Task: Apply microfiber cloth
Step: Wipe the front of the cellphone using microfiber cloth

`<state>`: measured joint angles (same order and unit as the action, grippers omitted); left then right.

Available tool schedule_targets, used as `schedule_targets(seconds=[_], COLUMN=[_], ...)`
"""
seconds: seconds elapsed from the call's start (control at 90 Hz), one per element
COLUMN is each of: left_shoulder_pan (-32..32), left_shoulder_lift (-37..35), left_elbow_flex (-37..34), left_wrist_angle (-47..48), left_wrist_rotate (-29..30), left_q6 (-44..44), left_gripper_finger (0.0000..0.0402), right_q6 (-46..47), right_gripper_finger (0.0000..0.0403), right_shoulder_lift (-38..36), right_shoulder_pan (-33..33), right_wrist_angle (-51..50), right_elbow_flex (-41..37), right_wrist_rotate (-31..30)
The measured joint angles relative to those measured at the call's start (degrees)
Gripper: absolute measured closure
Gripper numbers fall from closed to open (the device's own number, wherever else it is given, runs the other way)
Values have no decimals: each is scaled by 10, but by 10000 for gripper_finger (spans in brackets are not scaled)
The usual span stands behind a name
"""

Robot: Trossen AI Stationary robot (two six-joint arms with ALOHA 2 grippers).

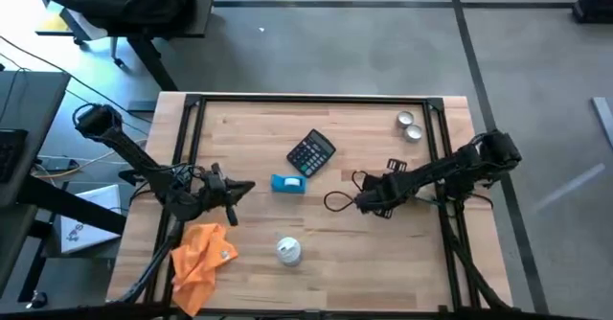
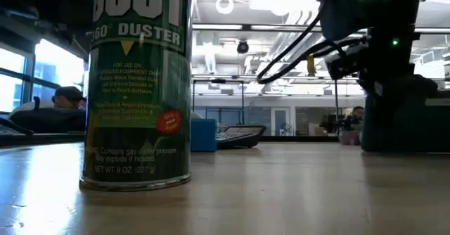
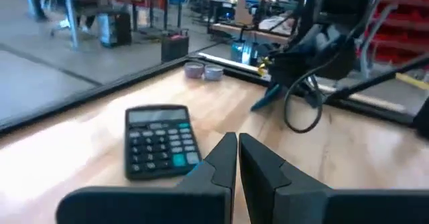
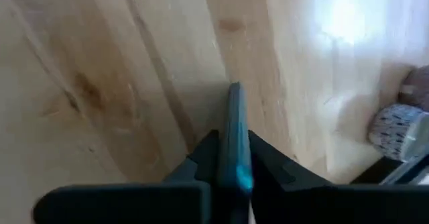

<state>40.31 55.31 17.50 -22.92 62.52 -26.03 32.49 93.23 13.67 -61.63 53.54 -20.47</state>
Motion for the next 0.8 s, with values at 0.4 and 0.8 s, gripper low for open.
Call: schedule_targets(seconds=[0.4, 0.8], left_shoulder_pan=[-7, -6], left_shoulder_lift=[51, 72], left_elbow_flex=[0, 0], left_wrist_angle=[-10, -73], left_wrist_rotate=[-51, -35], left_q6=[-19, 22], left_gripper_finger=[401, 314], right_q6=[-15, -28], right_gripper_finger=[222, 202], right_shoulder_lift=[0, 0], right_shoulder_pan=[-7, 19], right_wrist_angle=[1, -73], right_elbow_flex=[0, 118], right_wrist_rotate=[-2, -37])
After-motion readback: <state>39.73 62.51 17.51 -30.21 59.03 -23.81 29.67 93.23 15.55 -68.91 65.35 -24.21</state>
